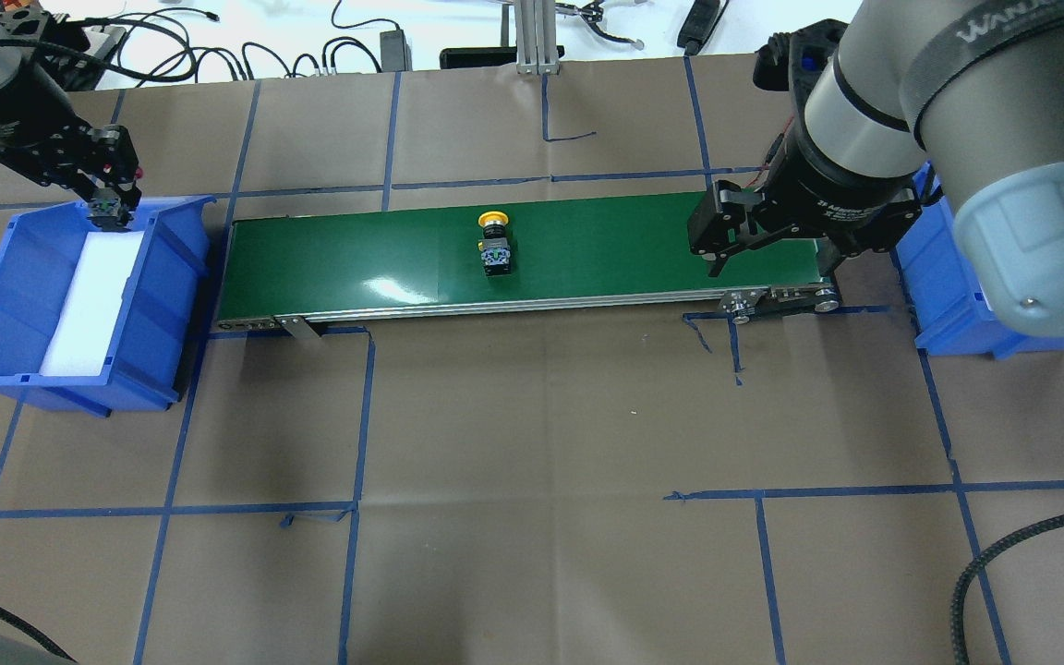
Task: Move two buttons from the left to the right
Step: 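Place the red button on the conveyor and open the left gripper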
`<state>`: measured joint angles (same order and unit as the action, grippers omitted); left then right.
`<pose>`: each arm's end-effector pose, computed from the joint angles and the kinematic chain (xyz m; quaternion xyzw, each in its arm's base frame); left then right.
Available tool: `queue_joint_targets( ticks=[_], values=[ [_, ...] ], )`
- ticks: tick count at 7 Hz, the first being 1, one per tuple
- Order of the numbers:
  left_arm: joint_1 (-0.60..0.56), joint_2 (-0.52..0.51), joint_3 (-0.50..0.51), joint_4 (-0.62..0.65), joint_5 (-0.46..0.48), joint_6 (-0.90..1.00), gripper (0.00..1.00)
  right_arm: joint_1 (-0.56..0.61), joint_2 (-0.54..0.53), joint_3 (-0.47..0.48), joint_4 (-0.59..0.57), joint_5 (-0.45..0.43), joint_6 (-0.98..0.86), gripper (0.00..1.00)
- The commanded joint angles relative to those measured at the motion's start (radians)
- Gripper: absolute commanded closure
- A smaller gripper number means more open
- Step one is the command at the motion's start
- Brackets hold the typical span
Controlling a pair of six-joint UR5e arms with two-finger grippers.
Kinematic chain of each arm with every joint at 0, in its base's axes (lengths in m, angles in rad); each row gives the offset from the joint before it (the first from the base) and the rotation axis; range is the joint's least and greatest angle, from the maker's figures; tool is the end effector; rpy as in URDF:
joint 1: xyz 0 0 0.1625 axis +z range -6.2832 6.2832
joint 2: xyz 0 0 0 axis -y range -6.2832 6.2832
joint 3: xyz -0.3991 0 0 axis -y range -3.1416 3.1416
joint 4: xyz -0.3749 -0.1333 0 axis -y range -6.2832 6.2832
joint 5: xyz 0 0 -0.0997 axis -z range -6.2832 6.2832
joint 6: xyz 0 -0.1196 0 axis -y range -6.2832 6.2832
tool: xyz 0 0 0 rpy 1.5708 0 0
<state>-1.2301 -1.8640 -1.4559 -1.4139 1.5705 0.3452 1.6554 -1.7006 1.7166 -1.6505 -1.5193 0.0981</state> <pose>0.0686 -0.5926 0.3564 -0.0023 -0.9999 -0.0100 0.0037 0.1753 -0.4170 0.4394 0.0059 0.9991 -0.0294 0.0285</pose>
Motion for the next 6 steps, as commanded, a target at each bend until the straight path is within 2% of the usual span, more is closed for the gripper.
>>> queue_joint_targets(
  ticks=[1,3,4,5,6],
  values=[
    [-0.086,0.012,-0.04,0.016,-0.003,-0.125,1.0,0.001,0.001,0.0,0.0,-0.001,0.0,0.0],
    [-0.135,-0.013,-0.053,0.016,-0.003,-0.207,1.0,0.001,0.002,0.0,0.006,0.001,-0.001,0.0],
    [-0.137,-0.026,-0.079,0.062,-0.003,-0.206,1.0,0.001,-0.001,-0.002,0.014,-0.001,0.0,0.0],
    [-0.137,-0.04,-0.14,0.166,-0.003,-0.206,1.0,0.0,-0.001,-0.002,0.015,-0.001,-0.001,0.0],
    [-0.137,-0.075,-0.215,0.343,-0.001,-0.203,1.0,0.001,-0.001,0.0,0.015,0.001,0.0,0.0]
  ],
)
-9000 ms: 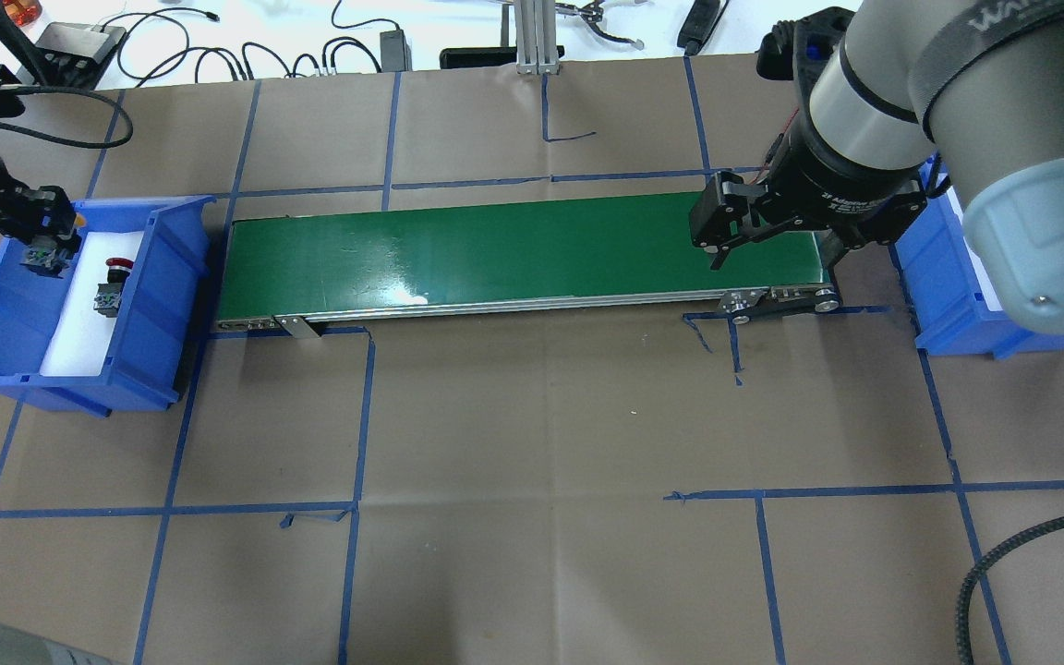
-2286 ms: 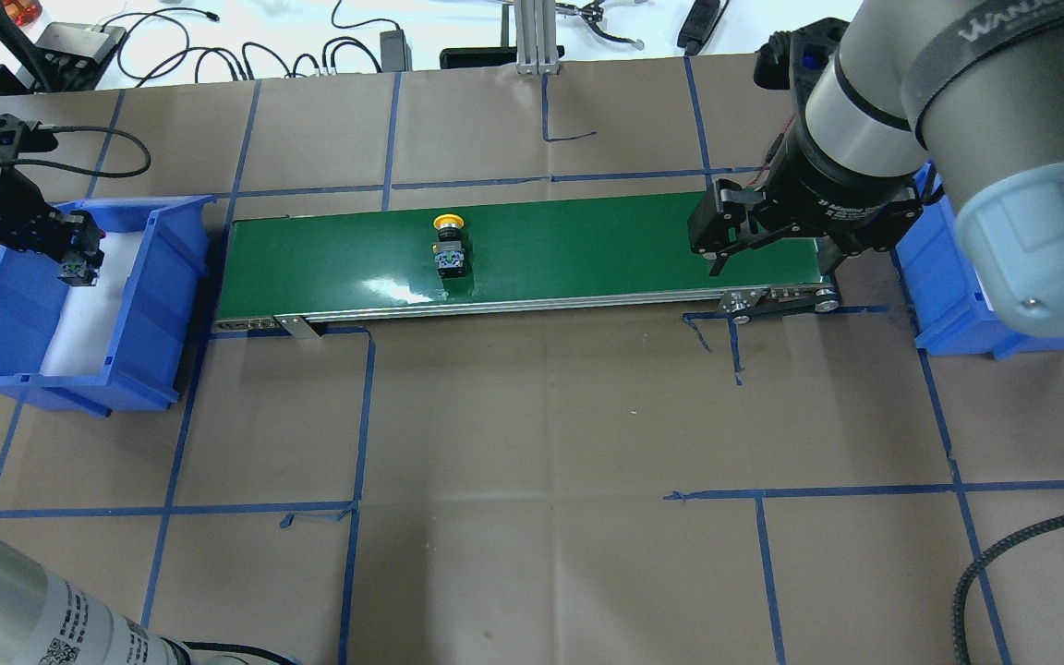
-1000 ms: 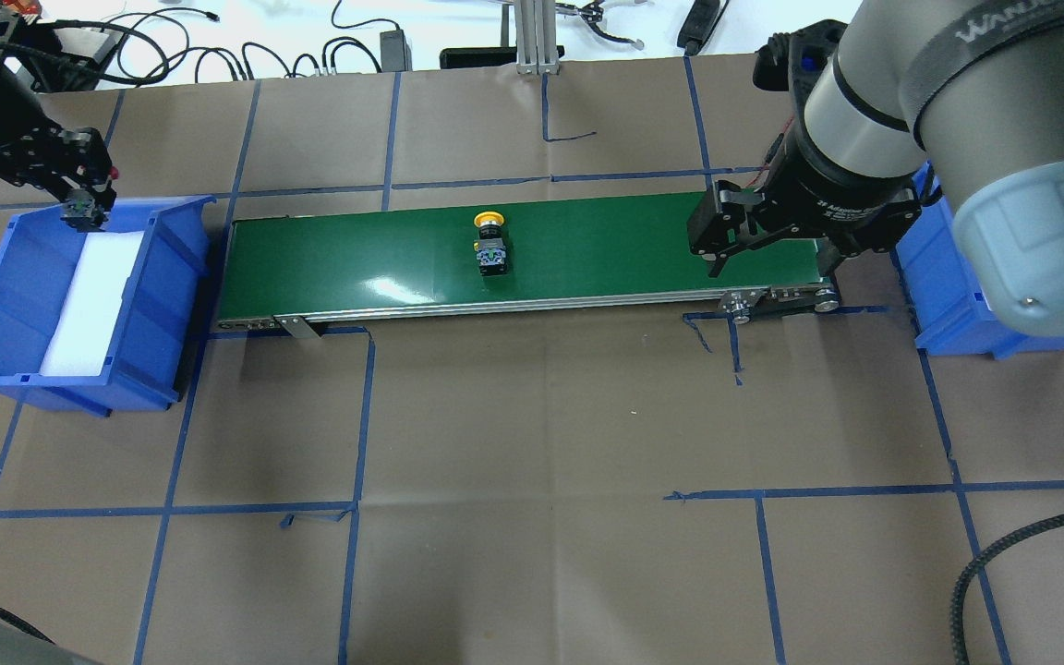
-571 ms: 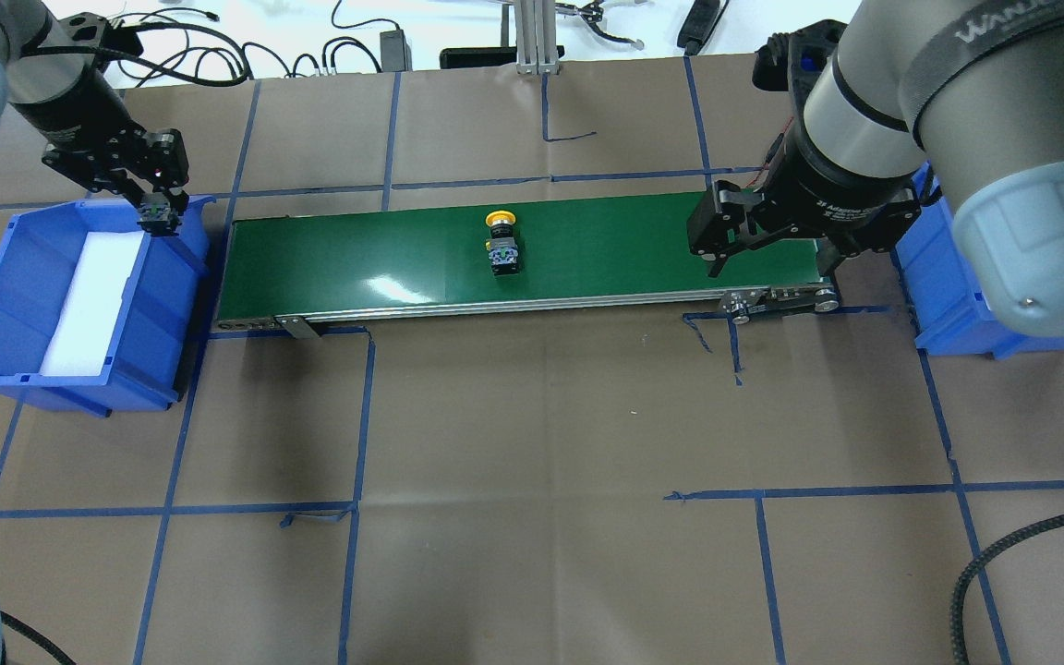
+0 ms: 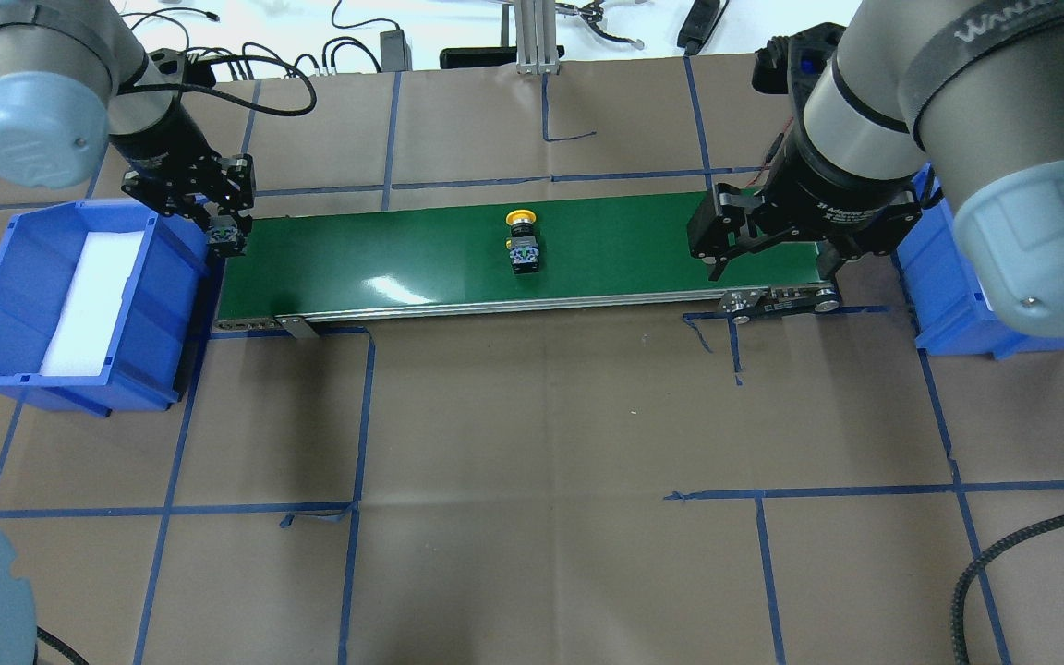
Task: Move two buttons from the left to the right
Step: 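Place the red button on the conveyor and open the left gripper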
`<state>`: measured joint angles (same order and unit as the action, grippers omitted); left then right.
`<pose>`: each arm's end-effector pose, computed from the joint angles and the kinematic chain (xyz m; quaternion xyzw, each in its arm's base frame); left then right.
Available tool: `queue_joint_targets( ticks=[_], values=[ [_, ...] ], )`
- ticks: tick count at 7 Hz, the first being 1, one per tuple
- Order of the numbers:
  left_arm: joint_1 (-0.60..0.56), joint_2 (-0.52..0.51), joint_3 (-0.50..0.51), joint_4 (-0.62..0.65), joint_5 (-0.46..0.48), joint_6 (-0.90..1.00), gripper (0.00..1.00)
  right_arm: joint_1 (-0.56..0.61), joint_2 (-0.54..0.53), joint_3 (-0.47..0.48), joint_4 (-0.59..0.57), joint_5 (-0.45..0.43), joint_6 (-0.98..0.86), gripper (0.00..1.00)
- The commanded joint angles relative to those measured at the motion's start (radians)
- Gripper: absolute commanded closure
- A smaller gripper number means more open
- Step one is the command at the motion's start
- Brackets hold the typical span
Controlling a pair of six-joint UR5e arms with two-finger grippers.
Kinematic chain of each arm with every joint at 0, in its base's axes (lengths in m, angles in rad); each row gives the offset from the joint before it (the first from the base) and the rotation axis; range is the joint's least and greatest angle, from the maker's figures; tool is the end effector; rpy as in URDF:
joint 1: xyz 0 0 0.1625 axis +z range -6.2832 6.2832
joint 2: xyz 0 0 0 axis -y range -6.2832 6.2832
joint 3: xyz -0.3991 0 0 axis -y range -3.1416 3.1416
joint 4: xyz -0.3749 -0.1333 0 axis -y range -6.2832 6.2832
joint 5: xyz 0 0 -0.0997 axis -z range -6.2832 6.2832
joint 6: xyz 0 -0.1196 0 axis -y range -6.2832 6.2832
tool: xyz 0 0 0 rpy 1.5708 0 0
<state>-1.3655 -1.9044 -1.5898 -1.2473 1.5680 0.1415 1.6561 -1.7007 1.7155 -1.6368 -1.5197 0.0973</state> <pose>-0.0129 -0.5938 0.2877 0.0319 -0.9994 -0.0141 0.0039 0.1754 -0.4154 0.4385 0.0053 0.9993 -0.0232 0.0278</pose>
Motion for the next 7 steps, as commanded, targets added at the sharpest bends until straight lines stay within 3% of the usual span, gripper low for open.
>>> queue_joint_targets(
  ticks=[1,4,5,6,7],
  values=[
    [-0.001,-0.054,-0.12,0.25,0.004,0.0,0.99,0.001,0.006,0.003,0.002,-0.002,0.001,0.0],
    [-0.001,-0.052,-0.13,0.256,0.004,0.0,0.96,0.001,0.004,0.003,0.002,0.0,0.001,0.0],
    [-0.001,-0.056,-0.13,0.256,0.004,0.0,0.87,0.001,0.004,0.003,0.002,0.0,0.001,0.0],
    [-0.001,-0.061,-0.133,0.258,-0.002,0.0,0.17,0.001,0.006,0.003,0.002,-0.002,0.002,0.0],
    [-0.001,-0.058,-0.128,0.258,-0.006,-0.002,0.01,0.001,0.006,0.003,0.0,-0.003,0.002,0.0]
  ],
)
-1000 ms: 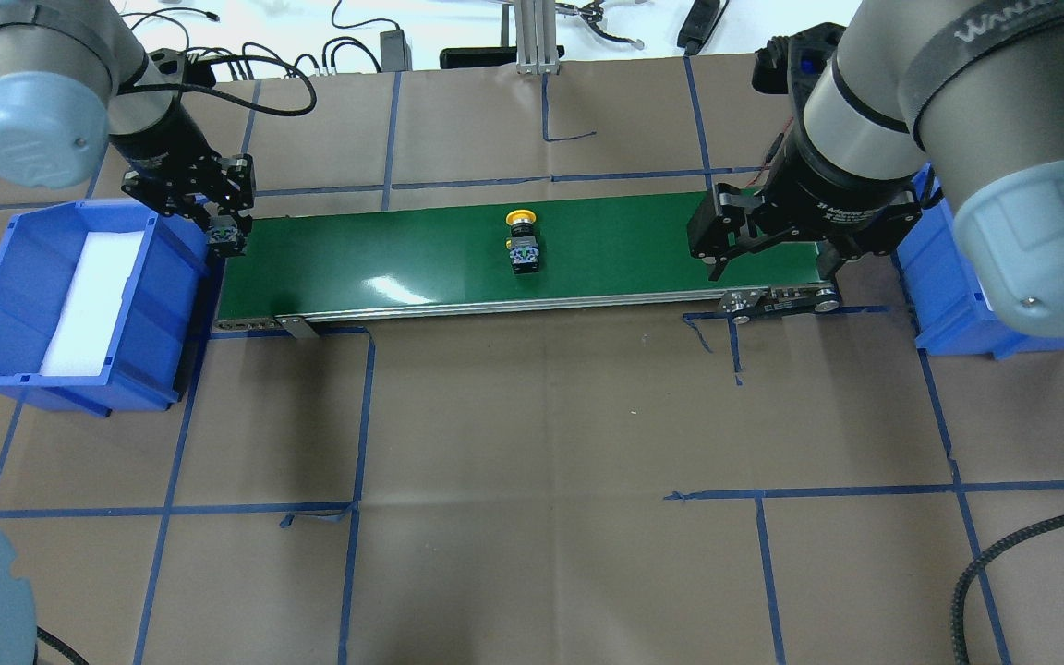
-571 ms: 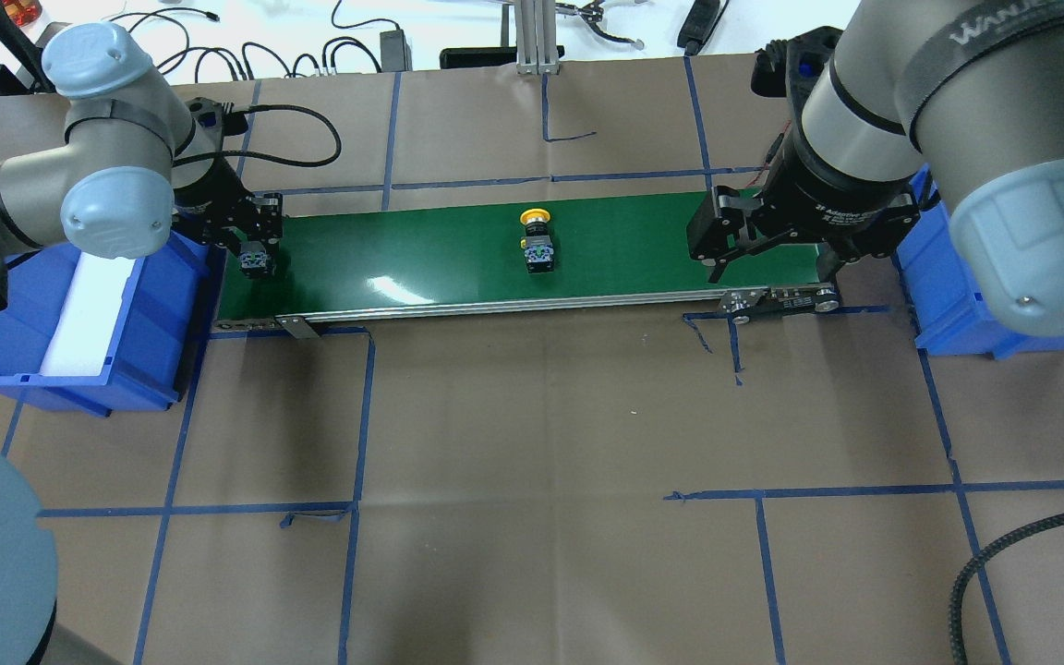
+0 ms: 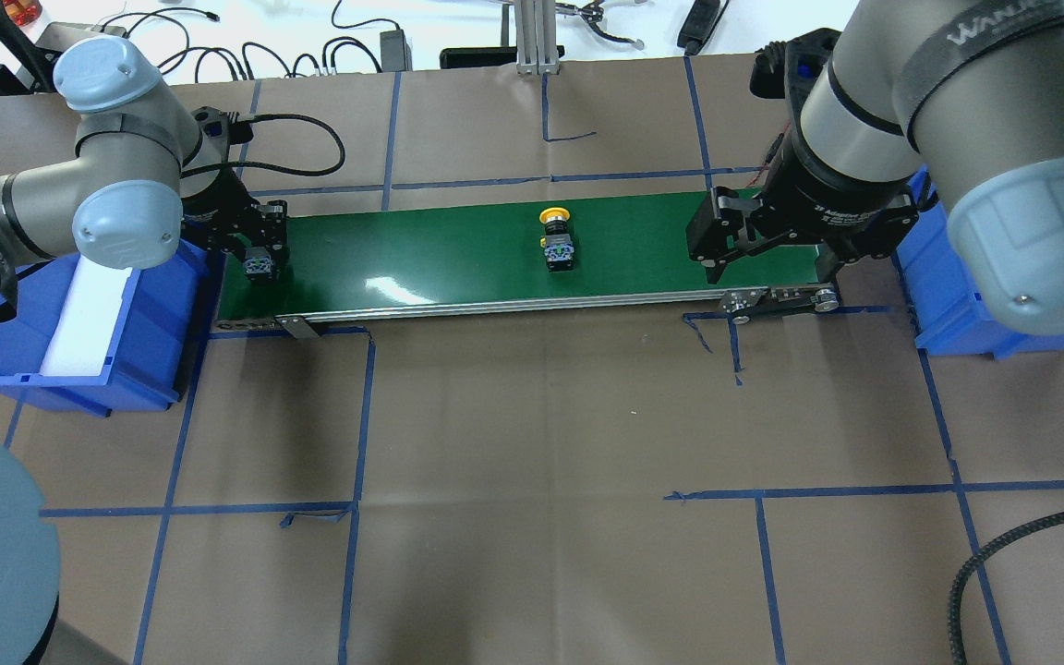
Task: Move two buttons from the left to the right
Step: 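Place the red button on the conveyor and open the left gripper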
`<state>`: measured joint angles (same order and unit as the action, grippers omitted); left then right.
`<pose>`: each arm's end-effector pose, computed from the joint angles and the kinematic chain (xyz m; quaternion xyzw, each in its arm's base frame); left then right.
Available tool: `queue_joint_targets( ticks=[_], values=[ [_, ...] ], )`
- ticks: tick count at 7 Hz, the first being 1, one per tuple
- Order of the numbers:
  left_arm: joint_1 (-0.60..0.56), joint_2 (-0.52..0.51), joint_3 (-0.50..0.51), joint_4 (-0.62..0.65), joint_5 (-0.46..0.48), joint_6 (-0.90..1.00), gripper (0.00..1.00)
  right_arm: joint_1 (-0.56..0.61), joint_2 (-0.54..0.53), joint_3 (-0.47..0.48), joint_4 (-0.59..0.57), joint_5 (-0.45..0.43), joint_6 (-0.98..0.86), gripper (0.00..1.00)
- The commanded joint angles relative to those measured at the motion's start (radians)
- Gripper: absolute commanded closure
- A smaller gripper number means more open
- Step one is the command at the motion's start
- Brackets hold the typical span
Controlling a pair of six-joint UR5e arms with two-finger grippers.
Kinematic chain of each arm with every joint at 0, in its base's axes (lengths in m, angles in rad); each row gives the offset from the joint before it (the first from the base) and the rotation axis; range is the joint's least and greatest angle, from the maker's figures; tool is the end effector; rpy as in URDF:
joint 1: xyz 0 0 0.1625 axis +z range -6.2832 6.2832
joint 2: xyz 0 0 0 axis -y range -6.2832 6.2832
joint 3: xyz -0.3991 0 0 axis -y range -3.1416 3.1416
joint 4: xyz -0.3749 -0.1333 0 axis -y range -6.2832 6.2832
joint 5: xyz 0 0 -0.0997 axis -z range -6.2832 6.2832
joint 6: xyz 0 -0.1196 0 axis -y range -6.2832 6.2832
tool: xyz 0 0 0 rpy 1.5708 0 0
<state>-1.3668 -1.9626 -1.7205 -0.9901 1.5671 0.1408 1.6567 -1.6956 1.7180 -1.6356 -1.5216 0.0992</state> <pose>-0.0139 -0.5931 0.2225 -0.0316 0.9993 -0.0196 0.0015 0.1755 -0.4163 0.4350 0.0061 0.9995 -0.0188 0.0264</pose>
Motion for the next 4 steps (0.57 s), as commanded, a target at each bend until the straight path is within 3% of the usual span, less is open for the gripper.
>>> queue_joint_targets(
  ticks=[1,2,4],
  values=[
    [0.0,0.013,0.025,-0.013,0.001,-0.003,0.0,0.0,-0.001,0.0,0.0,-0.002,-0.001,0.0],
    [0.001,0.028,0.041,-0.036,0.001,-0.001,0.0,0.0,-0.001,0.0,0.0,-0.002,0.0,0.0],
    [-0.002,0.118,0.085,-0.225,-0.004,-0.004,0.0,0.0,-0.001,0.0,0.0,0.0,-0.001,0.0]
  ],
)
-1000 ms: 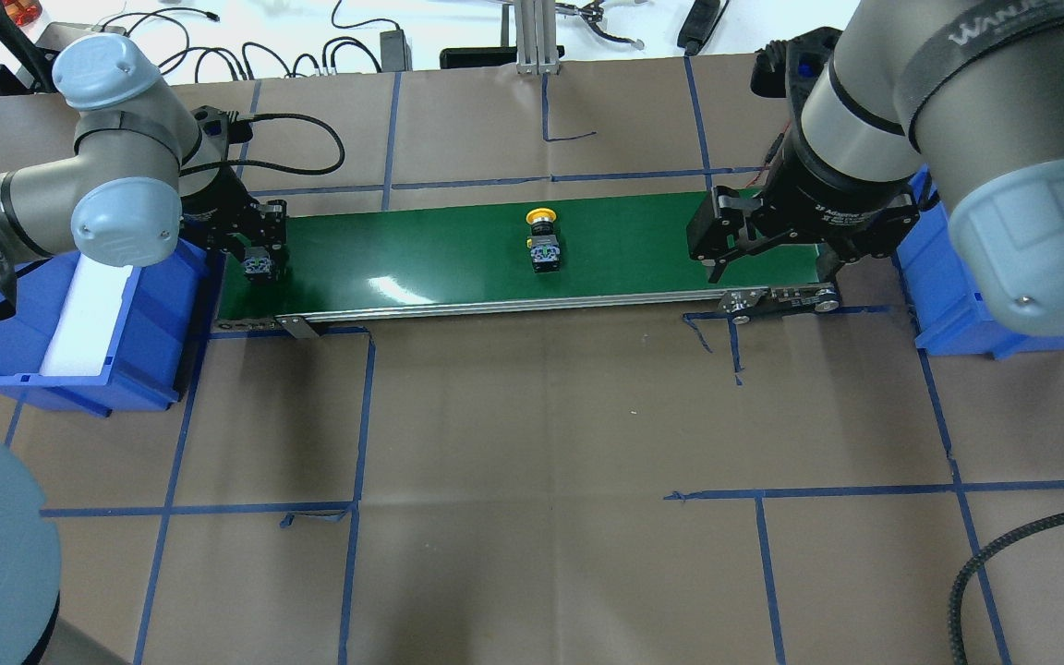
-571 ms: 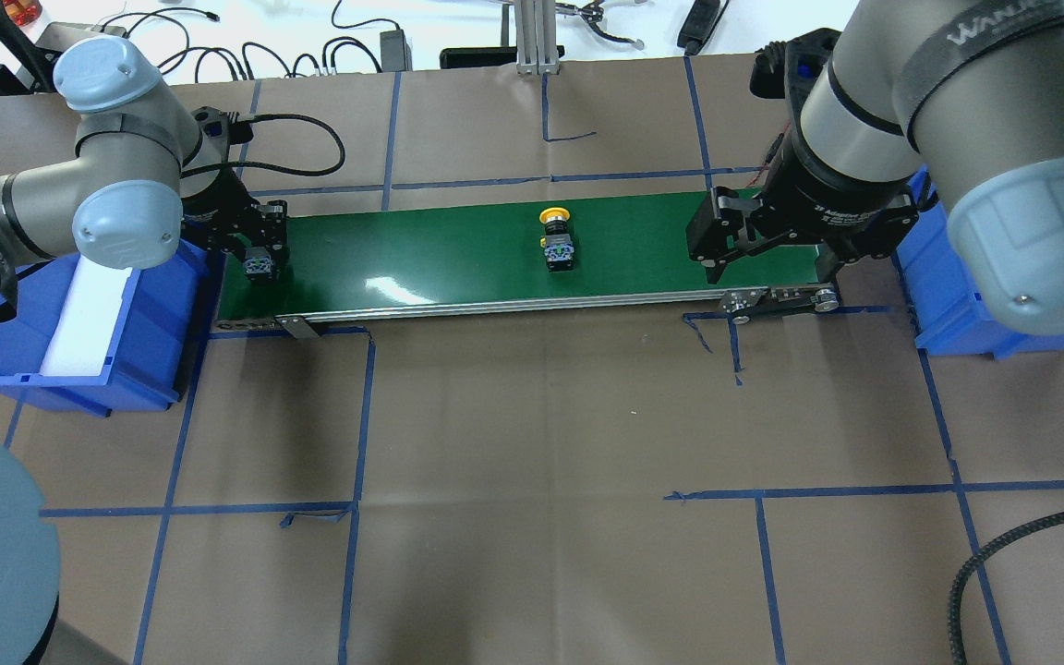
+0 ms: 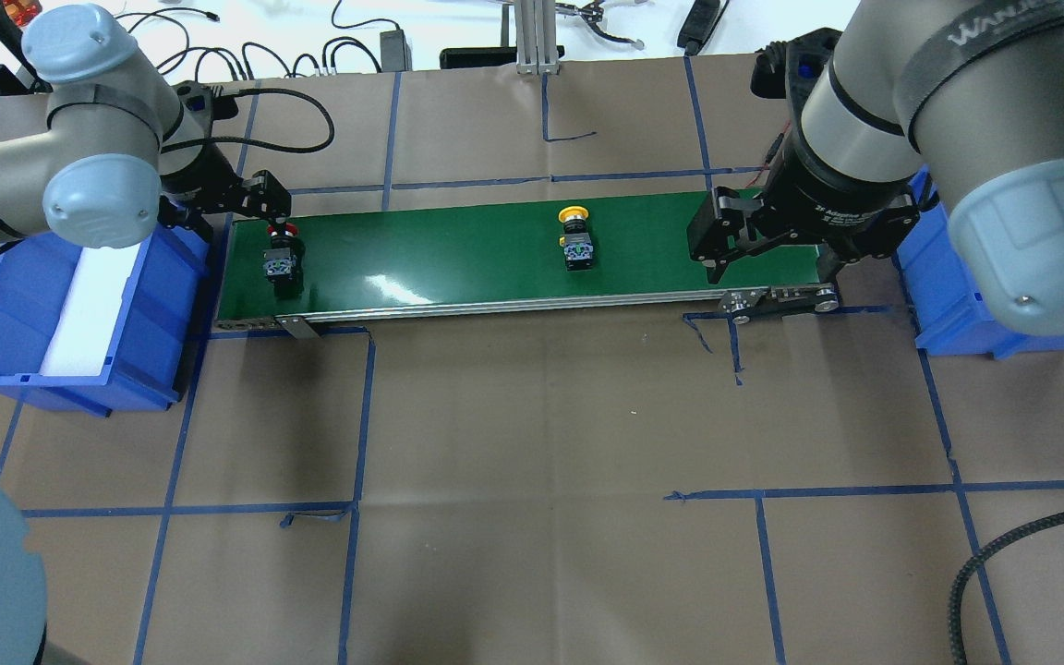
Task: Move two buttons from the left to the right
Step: 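Place the red button on the conveyor and open the left gripper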
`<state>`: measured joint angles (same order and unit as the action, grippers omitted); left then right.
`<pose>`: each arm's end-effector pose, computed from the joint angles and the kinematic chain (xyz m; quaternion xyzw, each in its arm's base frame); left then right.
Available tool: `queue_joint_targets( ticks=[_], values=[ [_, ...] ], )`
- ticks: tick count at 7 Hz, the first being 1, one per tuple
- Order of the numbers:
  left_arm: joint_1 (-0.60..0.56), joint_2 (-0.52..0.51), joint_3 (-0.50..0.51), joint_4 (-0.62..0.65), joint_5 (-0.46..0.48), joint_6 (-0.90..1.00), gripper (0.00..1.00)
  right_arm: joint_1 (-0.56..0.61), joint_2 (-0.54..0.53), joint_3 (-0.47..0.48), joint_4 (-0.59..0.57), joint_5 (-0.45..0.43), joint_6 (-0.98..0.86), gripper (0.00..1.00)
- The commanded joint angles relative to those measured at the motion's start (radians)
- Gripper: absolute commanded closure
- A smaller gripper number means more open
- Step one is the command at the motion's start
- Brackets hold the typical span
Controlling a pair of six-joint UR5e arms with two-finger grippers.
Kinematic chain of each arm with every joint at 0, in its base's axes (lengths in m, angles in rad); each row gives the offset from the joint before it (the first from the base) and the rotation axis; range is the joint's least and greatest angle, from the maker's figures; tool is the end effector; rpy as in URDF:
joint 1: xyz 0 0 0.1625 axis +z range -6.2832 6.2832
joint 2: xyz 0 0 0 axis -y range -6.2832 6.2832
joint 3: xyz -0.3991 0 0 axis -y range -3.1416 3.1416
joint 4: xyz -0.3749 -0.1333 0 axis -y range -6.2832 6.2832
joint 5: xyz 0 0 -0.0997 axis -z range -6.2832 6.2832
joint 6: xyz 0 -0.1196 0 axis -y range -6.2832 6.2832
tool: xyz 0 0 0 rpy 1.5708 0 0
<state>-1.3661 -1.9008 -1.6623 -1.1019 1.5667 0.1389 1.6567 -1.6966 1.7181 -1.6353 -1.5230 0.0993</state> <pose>-0.0138 -0.5918 0.2719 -0.0328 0.9992 -0.0237 0.0020 0.1754 -0.4160 0.4353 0.0062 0.9995 -0.0192 0.0258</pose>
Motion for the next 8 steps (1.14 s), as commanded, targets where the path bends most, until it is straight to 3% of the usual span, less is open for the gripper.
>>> queue_joint_targets(
  ticks=[1,3,5,7,8],
  values=[
    [-0.008,0.109,0.032,-0.18,-0.008,-0.005,0.0,0.0,0.003,0.0,-0.008,0.0,-0.001,0.0],
    [-0.031,0.19,0.03,-0.287,-0.037,-0.008,0.0,-0.003,0.006,0.002,-0.018,0.006,0.01,0.0],
    [-0.109,0.236,0.03,-0.351,-0.025,-0.088,0.0,-0.006,0.075,0.012,-0.188,0.003,0.0,0.0],
    [-0.111,0.262,0.071,-0.485,-0.027,-0.091,0.0,-0.006,0.174,0.012,-0.384,0.001,0.0,0.0],
    [-0.113,0.247,0.111,-0.528,-0.027,-0.11,0.0,-0.006,0.208,0.012,-0.417,0.003,0.008,0.0]
  ],
)
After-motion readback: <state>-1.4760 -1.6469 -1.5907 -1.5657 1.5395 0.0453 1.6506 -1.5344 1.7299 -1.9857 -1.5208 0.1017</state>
